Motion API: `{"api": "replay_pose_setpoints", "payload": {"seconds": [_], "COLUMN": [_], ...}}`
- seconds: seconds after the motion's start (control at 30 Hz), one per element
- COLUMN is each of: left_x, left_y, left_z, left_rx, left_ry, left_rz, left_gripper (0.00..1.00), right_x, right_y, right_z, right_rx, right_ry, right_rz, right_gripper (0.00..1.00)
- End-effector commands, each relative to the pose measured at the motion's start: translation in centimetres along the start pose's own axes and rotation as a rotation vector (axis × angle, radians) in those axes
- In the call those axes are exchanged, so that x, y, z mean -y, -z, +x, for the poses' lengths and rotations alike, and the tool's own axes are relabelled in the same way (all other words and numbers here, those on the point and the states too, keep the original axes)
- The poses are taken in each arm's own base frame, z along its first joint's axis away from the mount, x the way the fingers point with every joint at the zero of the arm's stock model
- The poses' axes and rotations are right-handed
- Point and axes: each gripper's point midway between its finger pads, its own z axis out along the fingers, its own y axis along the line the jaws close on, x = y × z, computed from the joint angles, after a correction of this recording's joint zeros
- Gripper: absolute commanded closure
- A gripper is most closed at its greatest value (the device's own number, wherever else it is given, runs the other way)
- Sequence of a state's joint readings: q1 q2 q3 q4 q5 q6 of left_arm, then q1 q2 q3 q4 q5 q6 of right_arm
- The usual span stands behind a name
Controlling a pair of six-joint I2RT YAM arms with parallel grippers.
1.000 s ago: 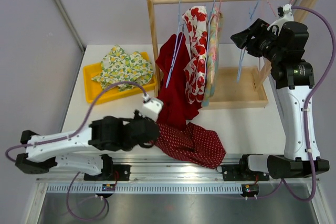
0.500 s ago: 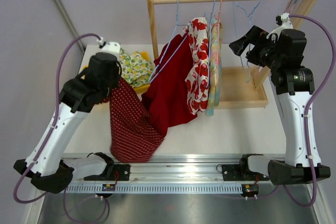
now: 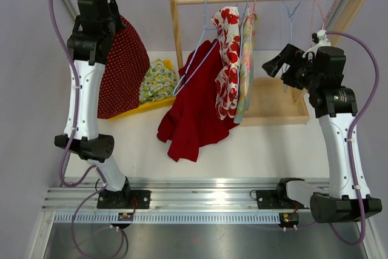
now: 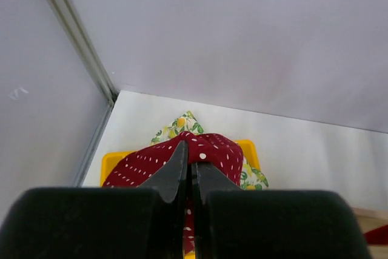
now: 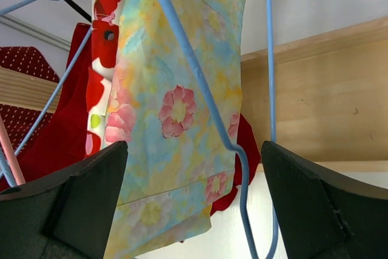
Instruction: Remove the skirt from the hanger
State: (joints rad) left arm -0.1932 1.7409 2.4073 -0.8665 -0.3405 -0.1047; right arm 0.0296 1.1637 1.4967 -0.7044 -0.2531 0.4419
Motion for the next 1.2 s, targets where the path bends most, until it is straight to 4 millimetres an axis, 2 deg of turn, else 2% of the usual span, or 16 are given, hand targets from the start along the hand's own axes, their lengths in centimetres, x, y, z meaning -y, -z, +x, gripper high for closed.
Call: {"api": "replay_pose_setpoints", "payload": {"seconds": [0.0,0.17,0.2,0.33,0.43,0.57,0.63,0.67,0.83,0.87,0.9,0.93,0.97,1.03,1.1,1.17], "left_x": [2.2,3.7,3.2,1.5,1.0,-0.4,-1.1,-2.3,-4.1,-4.3,-4.3,-4.1,-4.0,-3.6,-2.8,-1.6], "left_y": [-3.5,-7.1,-8.2,-12.2,-14.5,-16.9,-17.0,-17.7,-13.3,-11.9,-8.7,-8.0,-6.3,-2.5,0.0,3.8], "left_z": [-1.4,4.7,8.8,17.7,21.9,24.3,23.1,25.0,19.3,22.9,18.3,17.6,19.0,16.6,18.4,17.4], "left_rx": [0.087,-0.001,-0.071,-0.223,-0.321,-0.415,-0.452,-0.508,-0.388,-0.453,-0.339,-0.290,-0.311,-0.248,-0.293,-0.244], "left_ry": [0.079,0.113,0.103,0.089,0.065,0.084,0.133,0.129,0.163,0.146,0.188,0.208,0.204,0.235,0.233,0.211], "left_rz": [0.135,0.161,0.127,0.025,-0.004,-0.044,-0.080,-0.133,-0.236,-0.240,-0.201,-0.175,-0.163,-0.096,-0.061,-0.008], "left_gripper": [1.00,1.00,1.00,1.00,1.00,0.98,0.02,0.01,0.01,0.01,0.01,0.01,0.01,0.01,0.01,0.01], "right_x": [-0.2,-0.3,-0.6,-1.8,-3.5,-7.7,-9.3,-10.1,-11.8,-11.8,-12.2,-12.9,-13.1,-13.4,-13.1,-13.5], "right_y": [0.8,1.5,1.8,4.0,6.9,11.3,12.4,12.5,12.6,11.6,11.5,11.9,11.6,10.4,8.6,8.0], "right_z": [-0.7,-0.6,-0.6,-1.1,-1.6,-2.3,-2.7,-2.5,-4.2,-4.6,-5.0,-5.9,-6.2,-7.3,-7.9,-8.5], "right_rx": [0.041,0.052,0.055,0.102,0.159,0.237,0.259,0.231,0.212,0.197,0.199,0.218,0.213,0.214,0.202,0.201], "right_ry": [0.045,0.049,0.042,0.032,0.018,0.021,0.050,0.059,0.102,0.098,0.101,0.112,0.109,0.106,0.098,0.113], "right_rz": [-0.011,-0.008,-0.020,-0.059,-0.115,-0.313,-0.397,-0.436,-0.477,-0.476,-0.486,-0.508,-0.517,-0.517,-0.499,-0.502], "right_gripper": [0.00,0.01,0.01,0.00,0.01,0.01,0.01,0.01,0.01,0.01,0.01,0.01,0.01,0.05,0.09,0.14]}}
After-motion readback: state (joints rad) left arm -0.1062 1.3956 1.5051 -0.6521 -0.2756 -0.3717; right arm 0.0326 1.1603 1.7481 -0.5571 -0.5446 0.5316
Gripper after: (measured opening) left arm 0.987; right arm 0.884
